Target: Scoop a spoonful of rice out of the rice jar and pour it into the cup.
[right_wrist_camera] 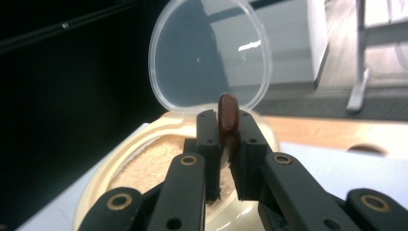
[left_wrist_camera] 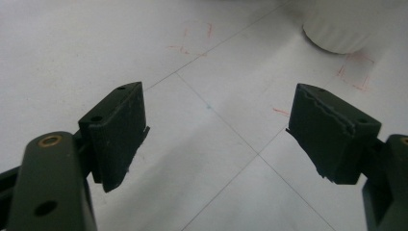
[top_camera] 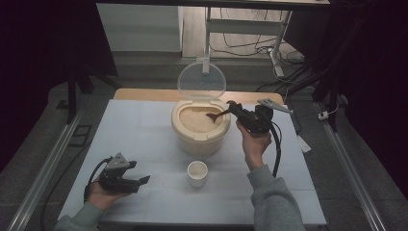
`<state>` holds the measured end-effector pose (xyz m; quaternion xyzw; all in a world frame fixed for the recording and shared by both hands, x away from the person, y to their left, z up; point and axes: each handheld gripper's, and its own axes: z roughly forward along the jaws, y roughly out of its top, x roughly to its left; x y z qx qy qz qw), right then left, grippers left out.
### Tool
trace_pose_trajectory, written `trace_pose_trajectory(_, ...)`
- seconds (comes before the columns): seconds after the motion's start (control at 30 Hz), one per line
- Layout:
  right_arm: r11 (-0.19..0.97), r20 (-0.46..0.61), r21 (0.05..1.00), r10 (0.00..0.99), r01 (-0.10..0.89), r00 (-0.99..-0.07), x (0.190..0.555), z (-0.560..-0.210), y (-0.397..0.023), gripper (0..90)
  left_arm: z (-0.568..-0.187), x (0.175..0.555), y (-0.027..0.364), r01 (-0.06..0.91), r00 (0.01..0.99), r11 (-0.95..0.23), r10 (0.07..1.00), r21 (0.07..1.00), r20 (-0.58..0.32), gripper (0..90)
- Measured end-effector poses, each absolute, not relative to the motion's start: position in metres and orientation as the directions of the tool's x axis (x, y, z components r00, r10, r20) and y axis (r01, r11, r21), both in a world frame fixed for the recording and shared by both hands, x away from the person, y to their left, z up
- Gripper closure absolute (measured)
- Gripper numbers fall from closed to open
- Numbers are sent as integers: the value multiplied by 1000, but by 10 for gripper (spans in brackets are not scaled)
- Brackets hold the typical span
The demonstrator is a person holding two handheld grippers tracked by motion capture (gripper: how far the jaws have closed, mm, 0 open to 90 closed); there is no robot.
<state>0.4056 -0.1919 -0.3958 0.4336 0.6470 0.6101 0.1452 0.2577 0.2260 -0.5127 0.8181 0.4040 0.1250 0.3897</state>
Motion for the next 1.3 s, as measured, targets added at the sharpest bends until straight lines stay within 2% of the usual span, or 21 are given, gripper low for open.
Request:
trace_pose_trajectory(0.3,-239,494,844,694,481,-523,411,-407,-190,824,-513,258,226,563,644,-373,757,738,-109,209)
trace_pose_trajectory(0.73,-352,622,764,625,540,-472,418,-411,-202,829,-513,258,227,563,643,-369,758,740,-111,210)
trace_pose_trajectory(1.3,-424,707,692,559,584,-432,417,-411,-214,829,-512,257,226,558,646,-376,756,740,-103,211)
